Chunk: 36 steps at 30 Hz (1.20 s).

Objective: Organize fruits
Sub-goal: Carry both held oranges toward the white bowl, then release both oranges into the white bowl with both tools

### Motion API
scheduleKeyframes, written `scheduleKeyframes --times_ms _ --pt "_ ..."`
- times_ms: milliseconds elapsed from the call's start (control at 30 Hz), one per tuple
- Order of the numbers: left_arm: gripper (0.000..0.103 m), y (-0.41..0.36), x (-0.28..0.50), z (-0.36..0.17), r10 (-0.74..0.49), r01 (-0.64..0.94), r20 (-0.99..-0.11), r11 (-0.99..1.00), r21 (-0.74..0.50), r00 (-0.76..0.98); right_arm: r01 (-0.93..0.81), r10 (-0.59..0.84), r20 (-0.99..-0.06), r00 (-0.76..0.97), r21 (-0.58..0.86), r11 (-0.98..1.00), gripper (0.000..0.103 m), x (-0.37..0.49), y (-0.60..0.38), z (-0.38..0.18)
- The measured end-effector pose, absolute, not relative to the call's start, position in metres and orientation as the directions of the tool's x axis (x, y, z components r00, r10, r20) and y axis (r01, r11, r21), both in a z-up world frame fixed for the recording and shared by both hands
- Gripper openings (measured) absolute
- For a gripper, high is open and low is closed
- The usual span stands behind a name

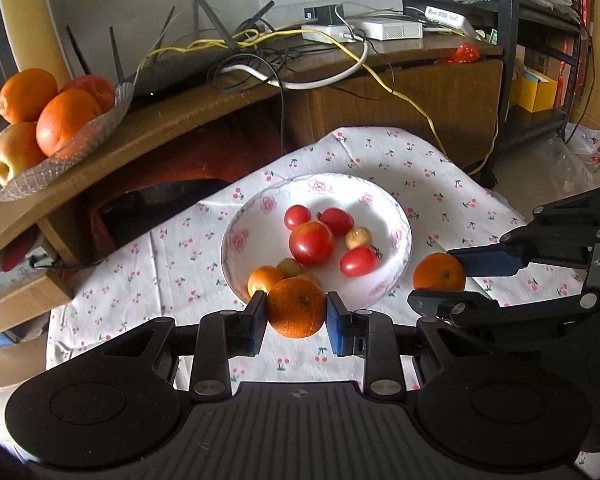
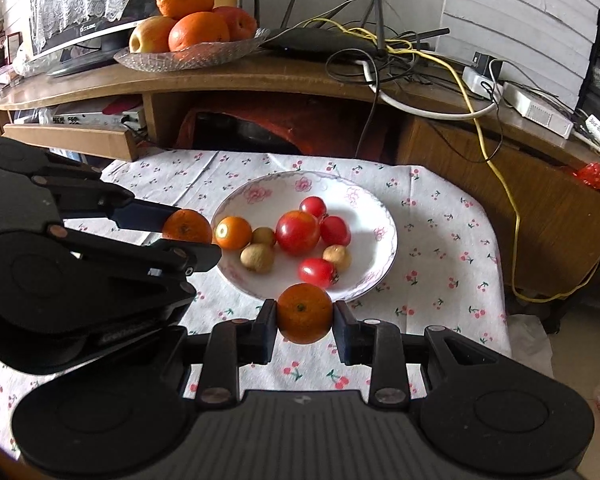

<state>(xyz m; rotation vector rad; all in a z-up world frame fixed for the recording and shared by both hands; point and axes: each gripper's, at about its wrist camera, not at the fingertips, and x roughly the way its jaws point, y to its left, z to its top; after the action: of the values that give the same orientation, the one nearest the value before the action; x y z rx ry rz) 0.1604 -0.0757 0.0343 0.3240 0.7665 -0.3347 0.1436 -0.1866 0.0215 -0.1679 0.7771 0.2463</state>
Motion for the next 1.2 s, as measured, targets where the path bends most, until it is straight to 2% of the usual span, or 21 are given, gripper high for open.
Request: scheduleKeyframes --times_ms 600,1200 --pt "0.037 -0.079 0.201 0.035 -0.180 0.394 -0.710 0.907 0.148 0.681 -0.252 0.149 -0.688 0.711 -0.052 0.966 0.031 0.184 -0.194 0.022" --pt "0.037 -0.088 0.261 0.008 -0.171 0.399 -0.740 0.906 0.140 0.650 -0.219 0.142 -0.700 0.700 -0.021 0.976 0.031 0.243 -0.201 -0.007"
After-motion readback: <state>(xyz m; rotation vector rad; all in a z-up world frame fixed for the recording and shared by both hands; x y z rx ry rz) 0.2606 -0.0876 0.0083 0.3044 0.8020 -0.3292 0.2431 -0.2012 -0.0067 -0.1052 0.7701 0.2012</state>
